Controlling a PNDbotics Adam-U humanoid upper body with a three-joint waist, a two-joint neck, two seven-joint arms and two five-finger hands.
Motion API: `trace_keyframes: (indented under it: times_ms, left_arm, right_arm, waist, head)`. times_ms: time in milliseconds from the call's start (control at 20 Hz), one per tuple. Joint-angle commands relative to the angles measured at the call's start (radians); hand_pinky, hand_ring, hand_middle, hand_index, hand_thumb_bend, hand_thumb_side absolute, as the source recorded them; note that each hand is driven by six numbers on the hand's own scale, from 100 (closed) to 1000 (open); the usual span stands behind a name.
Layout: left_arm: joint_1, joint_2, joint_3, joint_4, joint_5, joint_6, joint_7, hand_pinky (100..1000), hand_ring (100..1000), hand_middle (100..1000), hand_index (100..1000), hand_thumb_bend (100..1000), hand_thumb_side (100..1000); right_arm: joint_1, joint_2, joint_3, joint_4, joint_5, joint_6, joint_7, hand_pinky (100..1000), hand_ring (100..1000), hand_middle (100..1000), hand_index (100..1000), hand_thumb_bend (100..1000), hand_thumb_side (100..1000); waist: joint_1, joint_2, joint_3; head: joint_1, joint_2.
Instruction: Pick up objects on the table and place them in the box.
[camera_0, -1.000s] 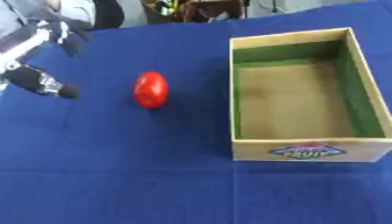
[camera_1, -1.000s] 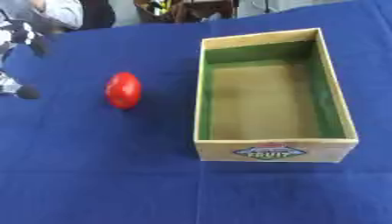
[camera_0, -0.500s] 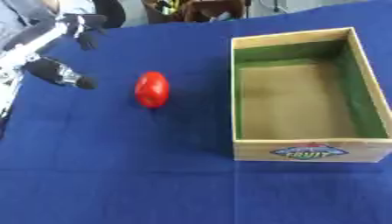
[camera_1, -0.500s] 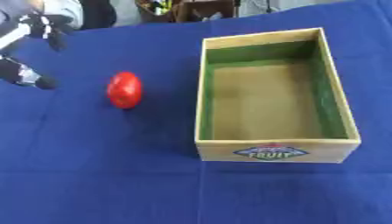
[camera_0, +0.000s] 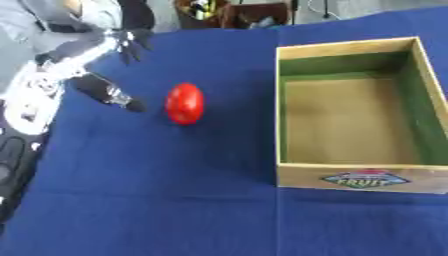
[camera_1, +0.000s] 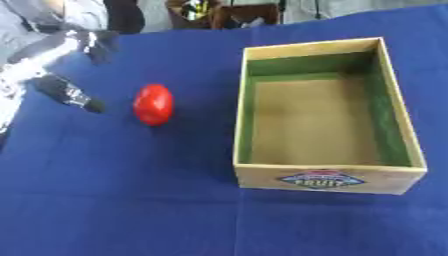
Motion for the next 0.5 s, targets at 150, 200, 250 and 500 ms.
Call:
trace_keyframes:
  times_ms: [150,200,250,500]
  left_arm:
    - [-0.029,-0.003,-0.007,-0.003,-0.041,-0.001,-0.025,612,687,777,986,1000,598]
    - [-0.033,-0.008,-0.012,-0.001,-0.049,-0.001,-0.036,615,692,779,988,1000,586]
    - [-0.038,-0.012,-0.015,0.0,-0.058,-0.001,-0.048,616,695,781,988,1000,577]
    - [-0.061,-0.029,-0.023,0.004,-0.092,0.001,-0.089,625,707,782,977,1000,564]
  right_arm:
    - [-0.009,-0.008,0.0,-0.019,-0.005,0.002,0.001,986,970,542,714,100,542]
    - [-0.009,-0.007,0.001,-0.019,-0.005,0.003,0.002,987,970,542,714,100,542]
    - [-0.01,-0.006,0.001,-0.019,-0.005,0.003,0.002,987,970,542,714,100,541]
    - [-0.017,-0.002,0.002,-0.019,-0.007,0.002,0.003,987,970,542,714,100,540]
  waist:
    - [-0.005,-0.027,0.001]
    - [-0.005,-0.026,0.0]
    - [-0.005,-0.026,-0.001]
    - [-0.006,-0.022,-0.012]
  head:
    - [0.013,-0.009]
    - [0.016,-0.01]
    - [0.018,-0.011]
    - [0.031,-0.018]
